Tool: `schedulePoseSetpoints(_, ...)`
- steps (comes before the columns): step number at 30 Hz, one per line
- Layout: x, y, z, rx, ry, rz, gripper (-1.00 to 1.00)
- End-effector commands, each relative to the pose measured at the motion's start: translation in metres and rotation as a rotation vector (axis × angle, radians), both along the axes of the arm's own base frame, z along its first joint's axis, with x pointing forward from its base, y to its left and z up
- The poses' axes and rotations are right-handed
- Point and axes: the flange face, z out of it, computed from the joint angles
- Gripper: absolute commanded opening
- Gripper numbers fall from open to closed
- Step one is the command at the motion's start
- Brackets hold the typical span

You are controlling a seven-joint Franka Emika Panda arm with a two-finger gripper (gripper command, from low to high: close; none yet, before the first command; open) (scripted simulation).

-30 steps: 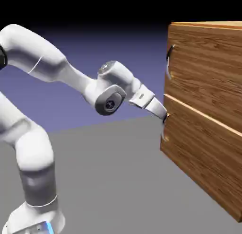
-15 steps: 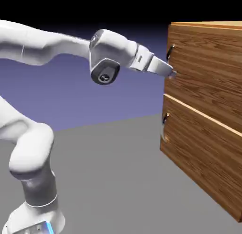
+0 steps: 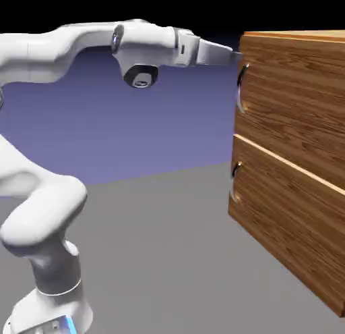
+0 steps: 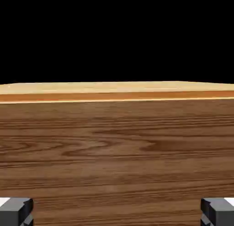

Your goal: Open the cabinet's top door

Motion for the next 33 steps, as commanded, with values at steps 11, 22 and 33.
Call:
schedulePoseSetpoints(11, 0.023, 0.069, -0.012, -0.027, -0.111, 0.021, 0.00)
schedulePoseSetpoints(22, 0.073, 0.137, -0.076, -0.035, -0.135, 0.053, 0.00)
schedulePoseSetpoints(33, 0.132, 0.179, -0.157, -0.015, -0.095, 0.072, 0.00)
